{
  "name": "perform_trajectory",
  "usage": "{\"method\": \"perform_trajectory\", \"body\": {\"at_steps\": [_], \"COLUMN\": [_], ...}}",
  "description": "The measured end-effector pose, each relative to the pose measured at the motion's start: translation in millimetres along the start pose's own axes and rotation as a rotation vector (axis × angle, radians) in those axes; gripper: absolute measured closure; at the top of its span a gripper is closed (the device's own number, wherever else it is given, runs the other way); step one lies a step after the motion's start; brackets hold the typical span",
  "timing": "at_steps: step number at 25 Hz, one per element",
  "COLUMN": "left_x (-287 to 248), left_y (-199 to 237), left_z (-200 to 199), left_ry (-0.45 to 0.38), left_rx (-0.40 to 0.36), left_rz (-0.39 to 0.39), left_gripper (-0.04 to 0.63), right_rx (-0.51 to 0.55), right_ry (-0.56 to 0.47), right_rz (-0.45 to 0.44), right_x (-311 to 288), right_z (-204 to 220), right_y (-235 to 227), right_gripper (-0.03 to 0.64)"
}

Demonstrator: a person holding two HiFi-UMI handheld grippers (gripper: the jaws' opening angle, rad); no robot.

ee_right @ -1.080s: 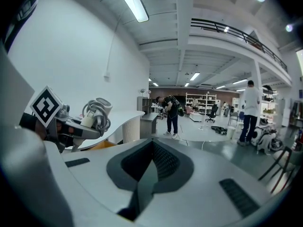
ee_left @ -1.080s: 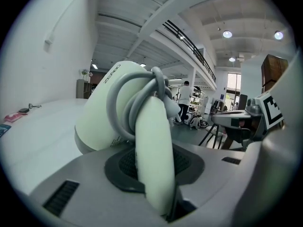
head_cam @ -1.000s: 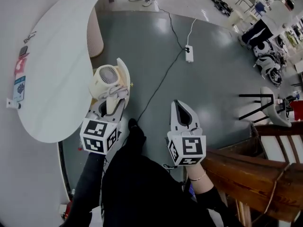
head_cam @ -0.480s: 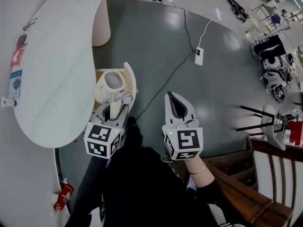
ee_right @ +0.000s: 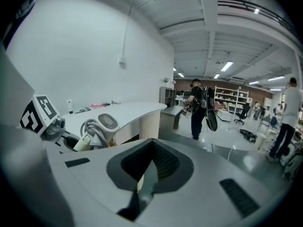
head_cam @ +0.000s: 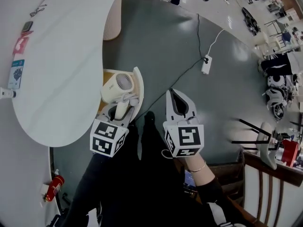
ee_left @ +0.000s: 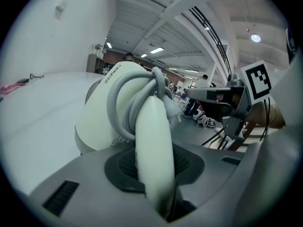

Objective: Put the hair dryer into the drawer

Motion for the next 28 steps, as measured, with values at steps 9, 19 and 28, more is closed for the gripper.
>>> {"method": "perform_trajectory", "body": {"at_steps": [9,19,28], "left_x": [-22.0,-47.0,-64.8], "left_y": [15.7,26.8,39.8], "left_z": [2.8,1.5,19.1], "left_ry": [0.036,0.052,0.092], "left_rx": [0.063,0.169,0.290], "left_rz": [-0.033,-0.075,-0.160], "left_gripper": [0.482,0.482,0.482], "right_rx": [0.066,0.137,0.226], "right_ry": [0.007,0.017,0.040], "right_rz": [-0.094,-0.216,-0.377], "right_x": [-56.1,-122.1,-166.4], "right_z": [-19.6,-47.0,-58.7], "right_y": [-2.5,-8.9,4.9], "right_gripper": [0.615,0.615,0.615]}}
Point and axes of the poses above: the fingertips, and each gripper's own axes: x backward along the fingers, y to its left, z out of its underside, the point moved 7 cm from there along x, backward along the fingers, and after that the axes turned 7 degrees about z, right-handed, at the moved point
